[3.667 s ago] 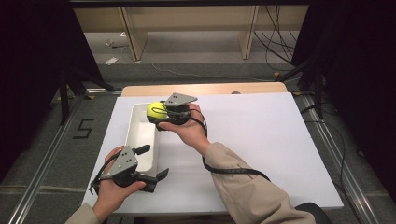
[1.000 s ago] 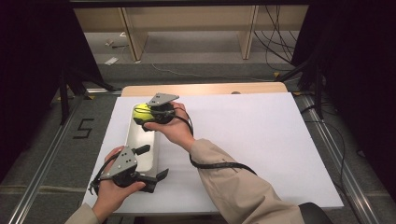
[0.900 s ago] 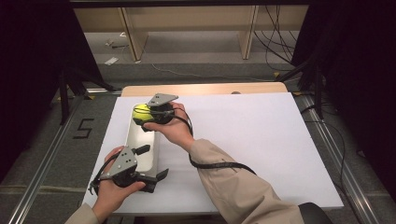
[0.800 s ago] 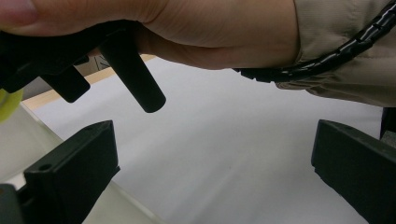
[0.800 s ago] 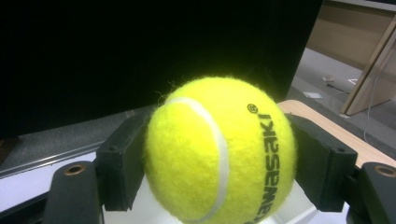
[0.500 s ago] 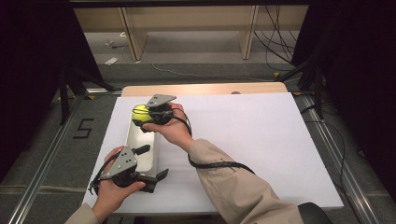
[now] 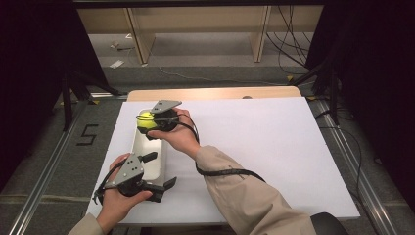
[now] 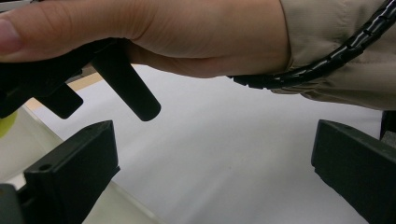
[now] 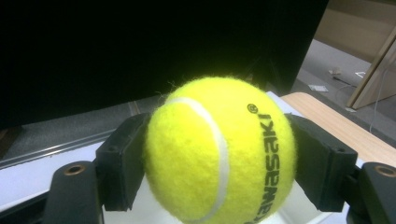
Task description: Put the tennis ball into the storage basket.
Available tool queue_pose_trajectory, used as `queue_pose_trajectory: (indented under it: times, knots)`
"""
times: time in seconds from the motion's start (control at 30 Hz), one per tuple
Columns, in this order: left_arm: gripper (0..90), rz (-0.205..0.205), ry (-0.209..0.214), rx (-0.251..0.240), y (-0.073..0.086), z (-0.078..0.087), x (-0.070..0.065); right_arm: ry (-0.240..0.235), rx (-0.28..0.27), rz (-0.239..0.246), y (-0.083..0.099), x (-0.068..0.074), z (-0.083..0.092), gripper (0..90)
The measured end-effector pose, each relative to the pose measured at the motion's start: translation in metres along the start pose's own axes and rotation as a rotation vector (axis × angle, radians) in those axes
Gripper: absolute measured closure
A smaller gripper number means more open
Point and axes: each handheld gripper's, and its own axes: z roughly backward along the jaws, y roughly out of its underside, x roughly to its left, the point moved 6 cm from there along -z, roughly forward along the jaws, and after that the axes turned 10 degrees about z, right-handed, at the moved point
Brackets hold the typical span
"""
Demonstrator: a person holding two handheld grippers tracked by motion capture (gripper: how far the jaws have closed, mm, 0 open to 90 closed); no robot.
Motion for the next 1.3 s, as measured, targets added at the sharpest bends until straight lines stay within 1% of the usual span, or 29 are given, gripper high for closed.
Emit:
queue_pose_trajectory:
  times: [0.07, 0.83, 0.9, 1.3]
  knots:
    - [0.1, -0.001, 0.0, 0.0, 0.0, 0.0, 0.0, -0.004, 0.011, 0.0, 0.001, 0.0, -0.001, 27.2]
    - [0.2, -0.001, 0.0, 0.0, 0.0, 0.0, 0.0, -0.025, 0.036, 0.003, 0.005, 0.004, -0.01, 27.1]
    - [0.2, -0.007, 0.002, 0.001, 0.0, 0.0, 0.0, -0.029, 0.042, 0.0, 0.006, 0.005, -0.01, 27.2]
    - [0.2, -0.003, 0.001, 0.001, 0.0, 0.0, 0.0, -0.032, 0.057, 0.003, 0.01, 0.005, -0.012, 27.1]
